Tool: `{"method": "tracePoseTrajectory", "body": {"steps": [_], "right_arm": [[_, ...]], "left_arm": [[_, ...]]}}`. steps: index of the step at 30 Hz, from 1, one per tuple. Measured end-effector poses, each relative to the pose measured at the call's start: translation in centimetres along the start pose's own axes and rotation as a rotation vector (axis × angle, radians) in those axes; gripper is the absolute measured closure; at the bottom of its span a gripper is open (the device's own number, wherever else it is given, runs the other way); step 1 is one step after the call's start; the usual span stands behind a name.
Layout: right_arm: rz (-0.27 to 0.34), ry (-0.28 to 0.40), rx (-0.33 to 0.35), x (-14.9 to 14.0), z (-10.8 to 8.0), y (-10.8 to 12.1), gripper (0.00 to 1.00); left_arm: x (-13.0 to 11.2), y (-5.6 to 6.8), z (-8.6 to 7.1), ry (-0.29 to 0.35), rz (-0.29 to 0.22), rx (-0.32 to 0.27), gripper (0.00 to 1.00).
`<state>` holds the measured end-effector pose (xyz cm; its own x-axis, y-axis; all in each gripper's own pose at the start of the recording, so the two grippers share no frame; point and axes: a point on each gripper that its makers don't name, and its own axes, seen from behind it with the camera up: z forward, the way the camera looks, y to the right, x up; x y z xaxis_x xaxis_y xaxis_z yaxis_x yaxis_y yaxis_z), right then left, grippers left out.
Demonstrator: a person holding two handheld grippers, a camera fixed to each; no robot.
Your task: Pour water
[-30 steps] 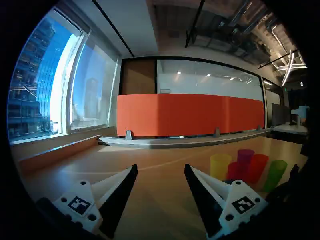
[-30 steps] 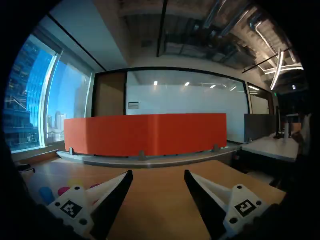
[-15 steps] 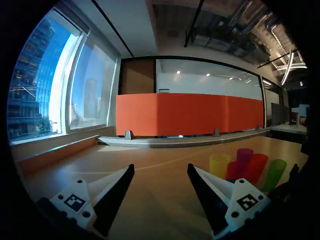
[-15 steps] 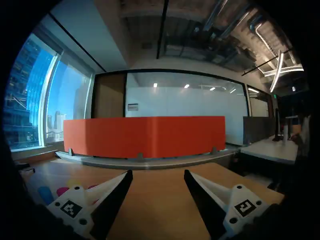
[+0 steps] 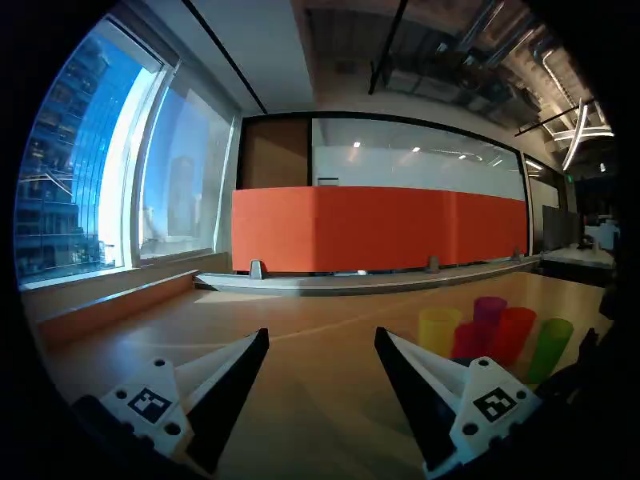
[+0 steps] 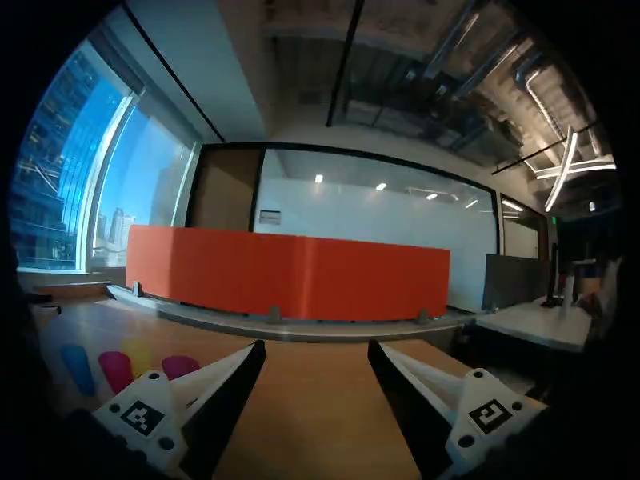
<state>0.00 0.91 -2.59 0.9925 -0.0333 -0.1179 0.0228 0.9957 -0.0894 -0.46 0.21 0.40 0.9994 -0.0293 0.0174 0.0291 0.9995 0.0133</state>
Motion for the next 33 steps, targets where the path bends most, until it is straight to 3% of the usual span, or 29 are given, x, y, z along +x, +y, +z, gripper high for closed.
{"method": "tracePoseTrajectory", "body": {"steps": [8, 33], "right_arm": [[0.086, 0.027, 0.066, -1.3, 0.1, -1.3, 0.01], [0.1, -0.041, 0.057, -7.0, 1.0, -0.9, 0.01]], "left_arm": [[0.0, 0.0, 0.0, 0.0, 0.0, 0.0, 0.01], [0.0, -0.2, 0.0, 0.0, 0.0, 0.0, 0.01]]}}
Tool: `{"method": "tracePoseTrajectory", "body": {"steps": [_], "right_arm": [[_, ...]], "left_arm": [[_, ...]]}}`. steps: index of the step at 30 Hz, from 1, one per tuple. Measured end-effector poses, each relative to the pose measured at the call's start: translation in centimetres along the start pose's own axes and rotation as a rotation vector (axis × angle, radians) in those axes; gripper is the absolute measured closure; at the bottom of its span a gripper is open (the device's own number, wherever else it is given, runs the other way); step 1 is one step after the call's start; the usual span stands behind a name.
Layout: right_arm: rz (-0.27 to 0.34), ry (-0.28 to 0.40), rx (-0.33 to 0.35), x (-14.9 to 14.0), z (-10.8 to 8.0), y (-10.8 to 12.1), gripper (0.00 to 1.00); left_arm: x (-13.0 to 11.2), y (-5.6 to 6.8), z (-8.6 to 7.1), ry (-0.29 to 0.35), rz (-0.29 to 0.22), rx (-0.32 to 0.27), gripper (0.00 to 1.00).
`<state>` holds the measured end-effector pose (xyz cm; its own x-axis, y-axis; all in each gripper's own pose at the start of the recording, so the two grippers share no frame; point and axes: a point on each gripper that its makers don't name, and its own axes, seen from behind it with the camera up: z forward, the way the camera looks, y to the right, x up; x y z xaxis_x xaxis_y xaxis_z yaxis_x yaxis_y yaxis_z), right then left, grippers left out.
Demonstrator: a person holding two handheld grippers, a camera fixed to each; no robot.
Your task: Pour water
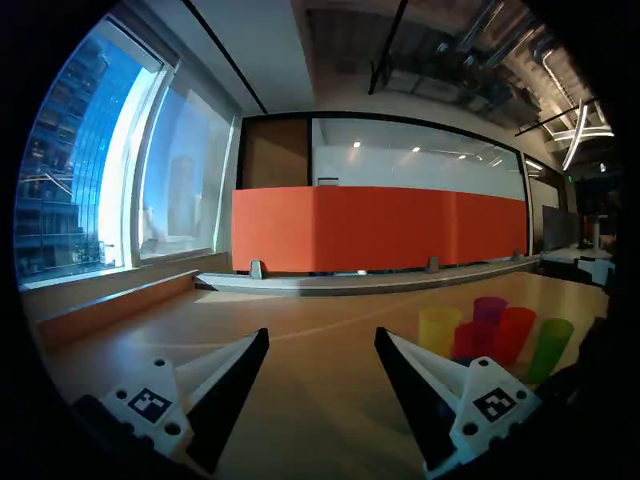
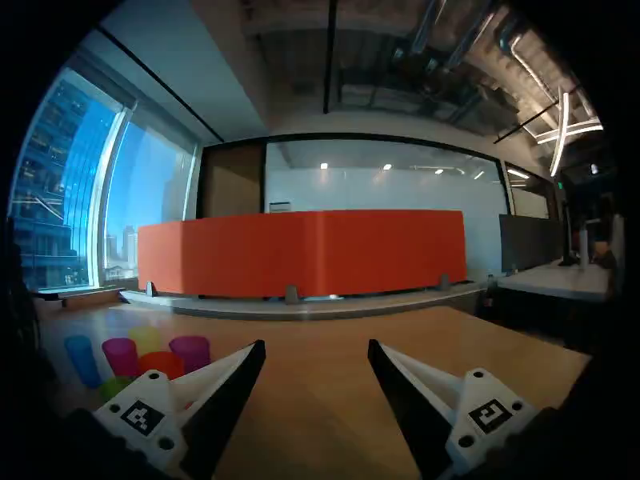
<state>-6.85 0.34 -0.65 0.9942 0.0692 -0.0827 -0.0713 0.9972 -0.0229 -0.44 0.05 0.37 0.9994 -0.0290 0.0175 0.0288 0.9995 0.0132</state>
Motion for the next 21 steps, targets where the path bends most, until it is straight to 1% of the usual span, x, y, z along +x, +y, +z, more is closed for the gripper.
{"method": "tracePoseTrajectory", "body": {"steps": [11, 21], "right_arm": [[-0.007, -0.016, -0.007, -0.6, 0.3, 0.3, 0.01], [-0.029, -0.045, -0.005, -1.4, 0.1, -0.1, 0.01]], "left_arm": [[0.0, 0.0, 0.0, 0.0, 0.0, 0.0, 0.01], [0.0, 0.0, 0.0, 0.0, 0.0, 0.0, 0.01]]}}
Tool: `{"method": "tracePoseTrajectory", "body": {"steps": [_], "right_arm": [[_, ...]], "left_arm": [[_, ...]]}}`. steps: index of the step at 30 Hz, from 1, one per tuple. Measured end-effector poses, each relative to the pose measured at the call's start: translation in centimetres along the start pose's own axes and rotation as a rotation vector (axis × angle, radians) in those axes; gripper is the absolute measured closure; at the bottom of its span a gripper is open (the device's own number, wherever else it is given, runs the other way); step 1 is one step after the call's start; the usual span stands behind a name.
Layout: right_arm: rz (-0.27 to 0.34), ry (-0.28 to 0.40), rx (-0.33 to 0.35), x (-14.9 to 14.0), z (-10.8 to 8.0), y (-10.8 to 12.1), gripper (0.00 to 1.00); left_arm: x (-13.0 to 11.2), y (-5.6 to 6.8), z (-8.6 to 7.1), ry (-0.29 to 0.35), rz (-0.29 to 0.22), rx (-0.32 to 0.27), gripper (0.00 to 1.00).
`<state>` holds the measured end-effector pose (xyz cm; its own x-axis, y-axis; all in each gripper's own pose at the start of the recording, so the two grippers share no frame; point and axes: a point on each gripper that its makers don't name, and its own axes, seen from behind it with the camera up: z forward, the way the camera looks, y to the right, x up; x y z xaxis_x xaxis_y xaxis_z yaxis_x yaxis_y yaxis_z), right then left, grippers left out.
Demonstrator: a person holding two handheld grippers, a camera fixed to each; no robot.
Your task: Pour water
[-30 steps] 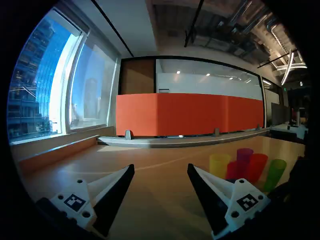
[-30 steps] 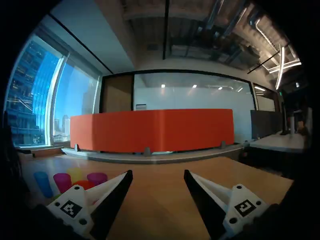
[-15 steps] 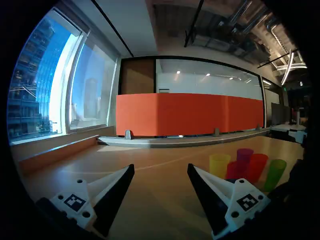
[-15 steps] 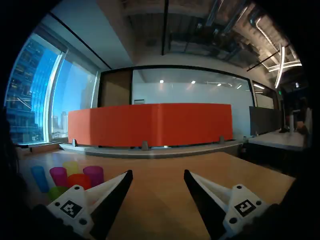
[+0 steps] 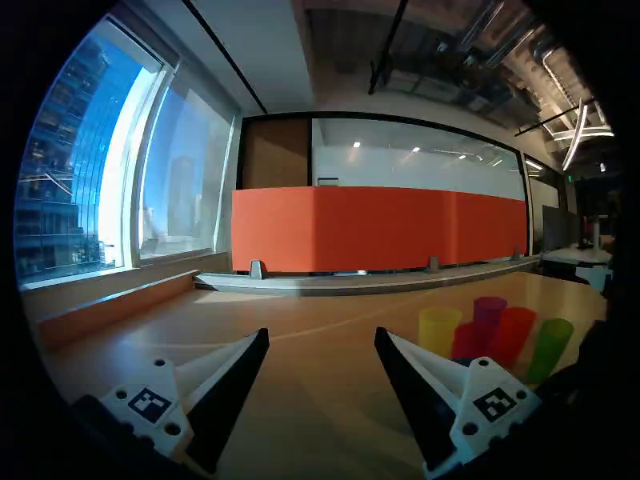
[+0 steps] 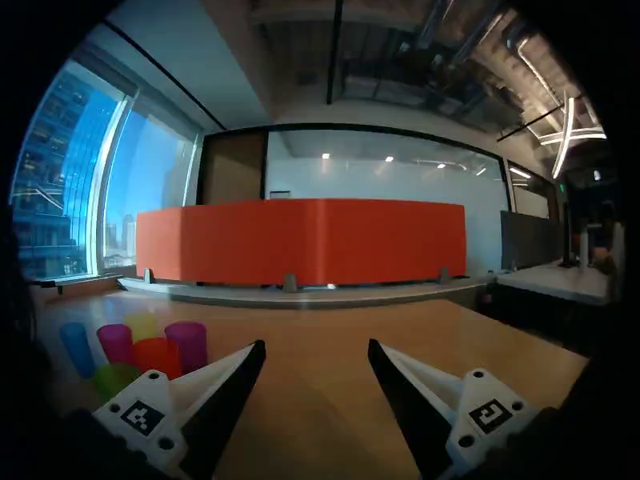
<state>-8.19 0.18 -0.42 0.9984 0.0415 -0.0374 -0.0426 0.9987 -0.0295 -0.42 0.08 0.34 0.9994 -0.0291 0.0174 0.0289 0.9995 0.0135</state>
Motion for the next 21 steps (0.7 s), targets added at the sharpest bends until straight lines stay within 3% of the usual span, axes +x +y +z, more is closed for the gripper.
{"method": "tracePoseTrajectory", "body": {"steps": [21], "right_arm": [[-0.005, -0.002, -0.006, 0.02, 0.12, -0.14, 0.01]], "left_arm": [[0.05, 0.03, 0.06, 0.0, 0.0, 0.0, 0.01]]}}
